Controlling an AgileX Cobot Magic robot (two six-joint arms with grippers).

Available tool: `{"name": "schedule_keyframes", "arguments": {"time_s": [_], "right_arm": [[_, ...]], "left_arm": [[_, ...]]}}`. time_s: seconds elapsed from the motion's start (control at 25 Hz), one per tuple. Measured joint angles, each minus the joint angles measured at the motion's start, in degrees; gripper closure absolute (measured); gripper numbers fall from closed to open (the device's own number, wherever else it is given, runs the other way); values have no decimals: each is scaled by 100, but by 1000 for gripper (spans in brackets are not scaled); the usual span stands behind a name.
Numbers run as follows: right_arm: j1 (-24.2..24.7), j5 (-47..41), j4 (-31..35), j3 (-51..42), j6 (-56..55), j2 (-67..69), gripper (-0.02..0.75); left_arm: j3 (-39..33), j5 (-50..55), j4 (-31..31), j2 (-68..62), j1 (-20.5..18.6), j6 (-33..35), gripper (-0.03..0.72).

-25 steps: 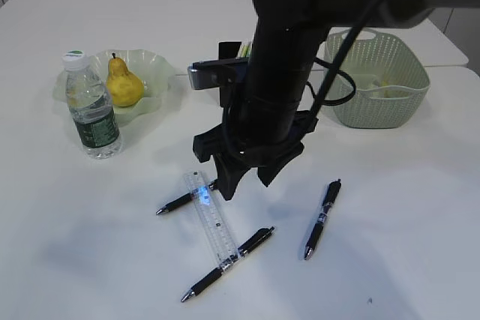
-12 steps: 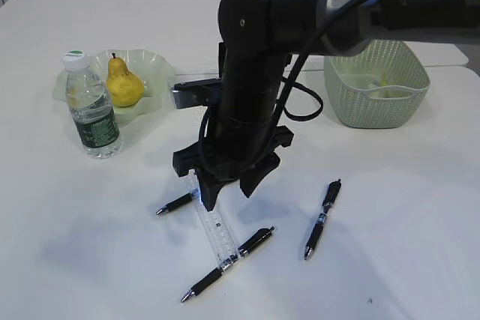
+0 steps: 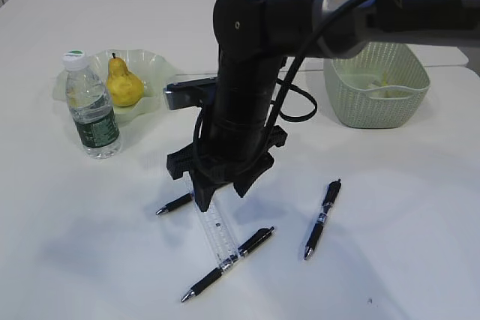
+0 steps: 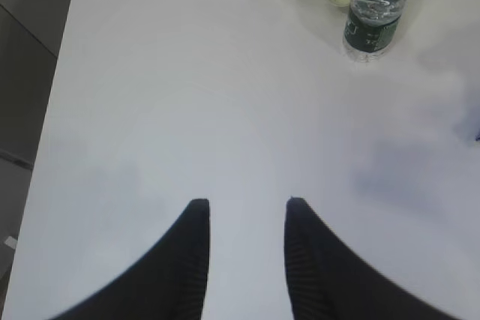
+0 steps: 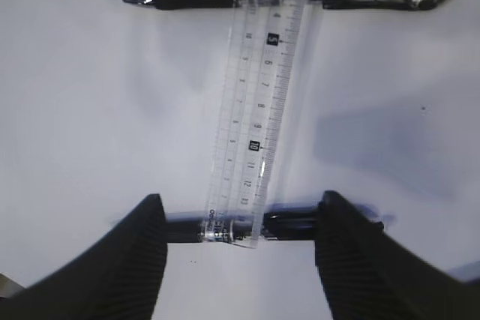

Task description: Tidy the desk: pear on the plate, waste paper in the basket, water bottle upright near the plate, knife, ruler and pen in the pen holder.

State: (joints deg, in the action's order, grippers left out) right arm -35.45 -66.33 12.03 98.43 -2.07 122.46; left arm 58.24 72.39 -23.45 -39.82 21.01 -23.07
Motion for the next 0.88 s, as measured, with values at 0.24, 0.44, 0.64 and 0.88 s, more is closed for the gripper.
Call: {"name": "schedule_keyframes", "arguments": {"time_s": [0.24,0.44,0.64,0.88], "right_arm": [[-60,147,0,21,36,125,201],[-60,175,0,79,47,353,182],[-60,234,8,204,47,452,181],[-60,242,22,315,47,591,181]], "left_arm": [[0,0,0,0,0,0,450],[0,0,0,0,0,0,450],[0,0,0,0,0,0,449],[0,0,0,0,0,0,449]]}}
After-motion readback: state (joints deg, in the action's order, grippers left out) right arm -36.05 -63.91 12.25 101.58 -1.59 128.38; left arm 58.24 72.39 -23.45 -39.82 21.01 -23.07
